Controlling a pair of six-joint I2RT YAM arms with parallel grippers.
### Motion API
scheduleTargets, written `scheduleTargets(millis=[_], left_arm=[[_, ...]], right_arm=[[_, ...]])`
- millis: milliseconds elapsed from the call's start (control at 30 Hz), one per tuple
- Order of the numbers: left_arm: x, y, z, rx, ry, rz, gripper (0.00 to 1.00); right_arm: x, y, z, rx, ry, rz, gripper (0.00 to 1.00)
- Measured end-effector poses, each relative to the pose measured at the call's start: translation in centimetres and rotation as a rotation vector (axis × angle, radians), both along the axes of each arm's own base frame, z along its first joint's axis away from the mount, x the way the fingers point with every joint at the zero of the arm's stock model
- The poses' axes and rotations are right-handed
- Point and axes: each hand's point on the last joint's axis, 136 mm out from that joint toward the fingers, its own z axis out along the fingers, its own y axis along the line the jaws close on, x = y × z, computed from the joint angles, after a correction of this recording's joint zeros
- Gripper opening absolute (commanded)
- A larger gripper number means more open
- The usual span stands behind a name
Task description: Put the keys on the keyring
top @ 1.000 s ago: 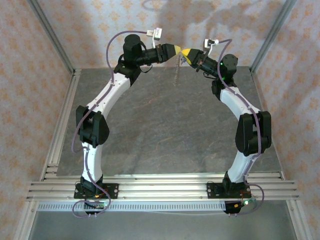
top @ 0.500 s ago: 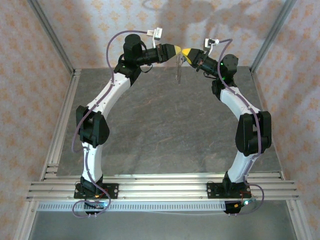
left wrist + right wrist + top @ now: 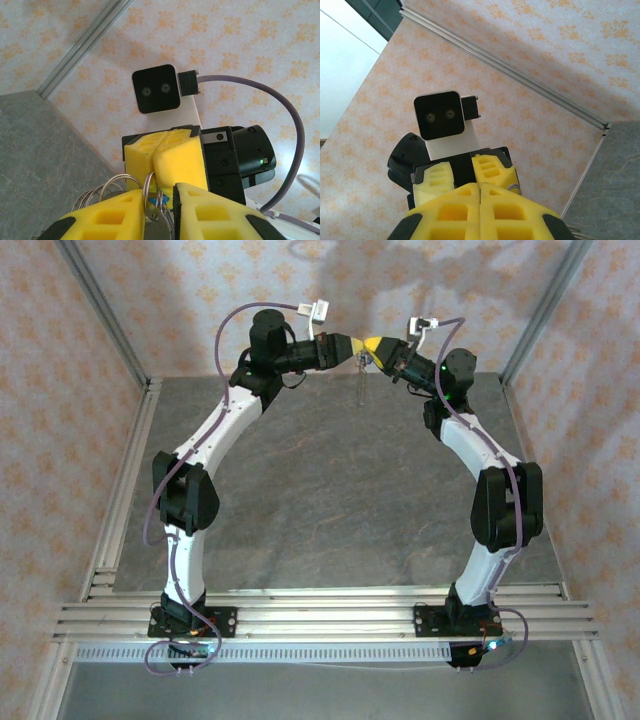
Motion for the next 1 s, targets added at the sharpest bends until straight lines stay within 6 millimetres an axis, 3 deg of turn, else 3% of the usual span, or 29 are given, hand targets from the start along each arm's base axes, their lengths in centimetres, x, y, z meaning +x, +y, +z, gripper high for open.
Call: scheduleTargets(millis=[400,433,500,567,833,1000], left_arm=[[0.0,0.0,0.0,0.000,0.017,0.003,0.00],[0.0,0.0,0.0,-0.001,0.017,0.002,0.00],[-0.1,-0.1,0.1,-0.003,0.017,0.000,0.00],[-0.2,-0.3,0.1,-0.004,0.020,-0.003,0.00],[-1.1,-1.5,0.9,-0.030,0.011,-0.027,0.00],[-0.9,-1.5,1.5,-0.061,0.010,-0.020,0.00]], right_arm=[[-0.3,-0.1,0.2,-0.002,-0.010,-0.003,0.00],[-0.3,-0.1,0.3,-0.003,-0.014,-0.004,0.03],[-0.4,-0.2,0.4,-0.006,-0.015,-0.011,0.22],[-0.5,-0.6,0.3,-0.010,-0.008,-0.029,0.32],[-1.8,-5.5,0.0,-0.010,0.013,-0.211,0.37],[-3.9,-6.7,-1.1,-0.086,0.015,-0.322,0.39]])
